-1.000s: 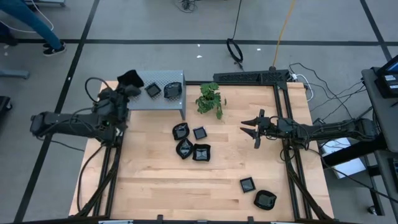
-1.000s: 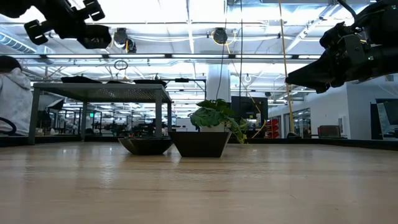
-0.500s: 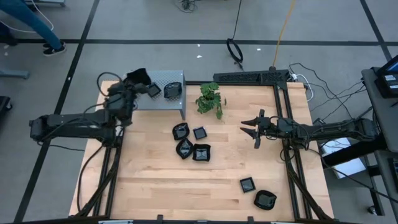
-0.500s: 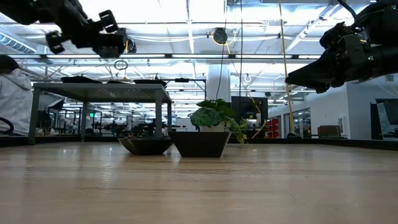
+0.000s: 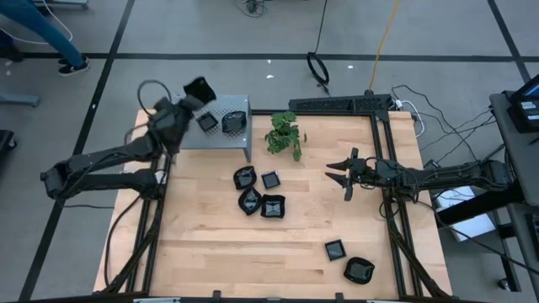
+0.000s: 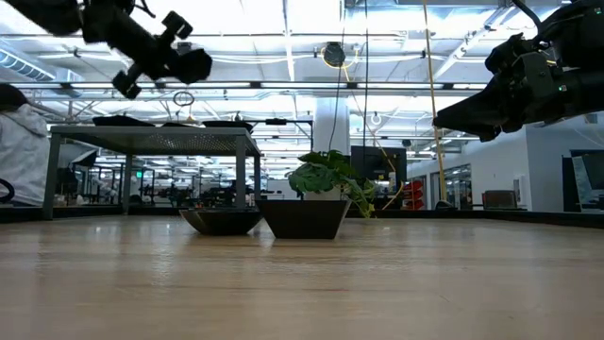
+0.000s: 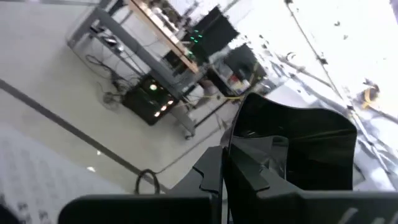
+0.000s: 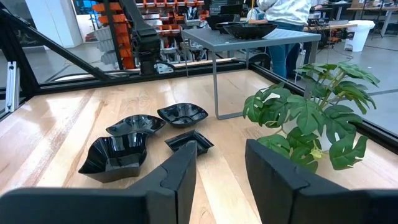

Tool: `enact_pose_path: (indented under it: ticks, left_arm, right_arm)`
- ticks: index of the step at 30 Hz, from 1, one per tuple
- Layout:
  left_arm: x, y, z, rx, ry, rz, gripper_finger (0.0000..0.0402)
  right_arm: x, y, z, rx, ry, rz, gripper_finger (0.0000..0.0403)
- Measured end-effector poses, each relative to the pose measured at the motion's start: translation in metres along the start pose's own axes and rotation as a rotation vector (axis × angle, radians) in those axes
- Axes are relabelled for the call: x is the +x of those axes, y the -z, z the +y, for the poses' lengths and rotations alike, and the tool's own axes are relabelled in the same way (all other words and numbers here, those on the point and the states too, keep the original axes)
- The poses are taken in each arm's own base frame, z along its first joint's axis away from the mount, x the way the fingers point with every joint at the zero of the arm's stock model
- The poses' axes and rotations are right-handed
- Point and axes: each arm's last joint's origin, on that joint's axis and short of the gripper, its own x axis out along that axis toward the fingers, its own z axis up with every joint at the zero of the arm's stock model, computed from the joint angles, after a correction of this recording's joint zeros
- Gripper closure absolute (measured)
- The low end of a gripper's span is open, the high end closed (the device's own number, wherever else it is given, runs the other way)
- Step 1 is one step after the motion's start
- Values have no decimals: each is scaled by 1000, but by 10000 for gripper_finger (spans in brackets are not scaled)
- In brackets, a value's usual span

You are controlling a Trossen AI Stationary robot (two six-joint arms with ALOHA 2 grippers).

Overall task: Pick & Place Mini shaped plates
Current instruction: Stack the distorted square plate on top of the distorted square plate on the shelf

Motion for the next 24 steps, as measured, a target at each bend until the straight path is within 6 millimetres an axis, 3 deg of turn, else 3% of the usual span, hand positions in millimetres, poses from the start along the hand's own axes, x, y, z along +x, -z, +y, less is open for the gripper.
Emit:
enact_pose_path:
  ticks: [7, 10, 14, 24]
  left_arm:
    - [13, -57, -32, 128, -156, 115, 392]
    - [11, -71, -32, 180, -282, 248, 392]
    - [1, -83, -26, 151, -463, 368, 392]
    - [-17, -88, 0, 166, -756, 406, 392]
  right_arm:
    - [0, 0, 0, 0, 0, 0, 275]
    - [0, 0, 0, 0, 0, 0, 275]
    - [0, 0, 0, 0, 0, 0, 275]
    - [0, 0, 0, 0, 0, 0, 275]
